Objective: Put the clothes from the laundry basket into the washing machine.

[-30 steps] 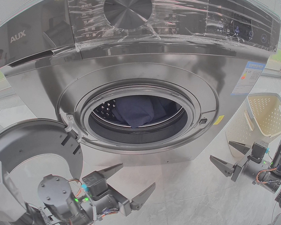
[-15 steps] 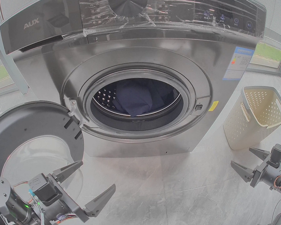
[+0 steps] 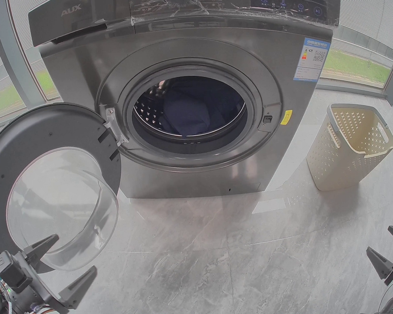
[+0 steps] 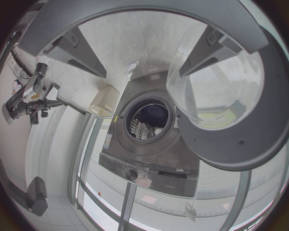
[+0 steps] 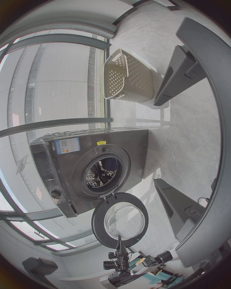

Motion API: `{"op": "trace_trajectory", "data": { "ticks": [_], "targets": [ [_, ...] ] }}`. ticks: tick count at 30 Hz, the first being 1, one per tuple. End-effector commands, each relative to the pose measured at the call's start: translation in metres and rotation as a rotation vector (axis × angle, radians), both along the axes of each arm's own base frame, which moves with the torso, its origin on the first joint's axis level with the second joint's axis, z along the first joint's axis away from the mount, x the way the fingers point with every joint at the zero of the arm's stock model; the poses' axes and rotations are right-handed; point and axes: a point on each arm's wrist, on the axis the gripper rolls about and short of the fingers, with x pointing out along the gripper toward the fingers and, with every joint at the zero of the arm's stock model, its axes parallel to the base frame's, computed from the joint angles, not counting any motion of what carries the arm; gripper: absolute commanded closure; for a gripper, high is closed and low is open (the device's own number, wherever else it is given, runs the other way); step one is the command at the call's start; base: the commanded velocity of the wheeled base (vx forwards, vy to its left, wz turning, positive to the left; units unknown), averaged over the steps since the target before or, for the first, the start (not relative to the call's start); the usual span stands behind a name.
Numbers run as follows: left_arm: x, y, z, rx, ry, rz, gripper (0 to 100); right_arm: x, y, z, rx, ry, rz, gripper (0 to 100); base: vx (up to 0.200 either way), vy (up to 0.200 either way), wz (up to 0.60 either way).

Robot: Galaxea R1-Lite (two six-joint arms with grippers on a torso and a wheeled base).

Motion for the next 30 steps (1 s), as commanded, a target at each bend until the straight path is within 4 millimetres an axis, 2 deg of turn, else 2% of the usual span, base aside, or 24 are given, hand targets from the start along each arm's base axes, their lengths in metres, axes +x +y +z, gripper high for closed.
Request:
{"op": "trace_trajectory", "data": {
  "ticks": [1, 2, 6, 11, 15, 17, 22, 26, 30],
  "targets": [
    [-0.057, 0.041, -0.016, -0.073, -0.136, 0.144, 0, -0.049, -0.013, -0.027, 0.028, -0.152, -0.146, 0, -0.200, 0.000, 0.00],
    [-0.069, 0.044, -0.026, -0.070, -0.146, 0.173, 0, -0.049, -0.013, -0.027, 0.037, -0.158, -0.159, 0, -0.200, 0.000, 0.00],
    [-0.084, 0.047, -0.041, -0.096, -0.144, 0.240, 0, -0.050, -0.013, -0.024, 0.037, -0.171, -0.174, 0, -0.200, 0.000, 0.00],
    [-0.085, 0.046, -0.045, -0.100, -0.128, 0.307, 0, -0.052, -0.012, -0.020, 0.034, -0.181, -0.230, 0, -0.200, 0.000, 0.00],
    [-0.087, 0.044, -0.052, -0.072, -0.107, 0.403, 0, -0.051, -0.011, -0.044, -0.006, -0.056, -0.279, 0, 0.000, 0.000, 0.00],
    [-0.090, 0.043, -0.061, -0.051, -0.073, 0.435, 0, -0.057, -0.009, -0.048, -0.024, -0.064, -0.302, 0, 0.000, 0.000, 0.00],
    [-0.090, 0.044, -0.064, -0.084, -0.027, 0.493, 0, -0.057, -0.010, -0.047, -0.021, -0.071, -0.296, 0, 0.000, 0.000, 0.00],
    [-0.092, 0.046, -0.071, -0.031, 0.007, 0.524, 0, -0.057, -0.010, -0.047, -0.028, -0.076, -0.293, 0, 0.000, 0.000, 0.00],
    [-0.092, 0.046, -0.070, -0.030, -0.014, 0.521, 0, -0.056, -0.009, -0.047, -0.040, -0.100, -0.251, 0, -0.200, 0.050, 0.00]
  ]
}}
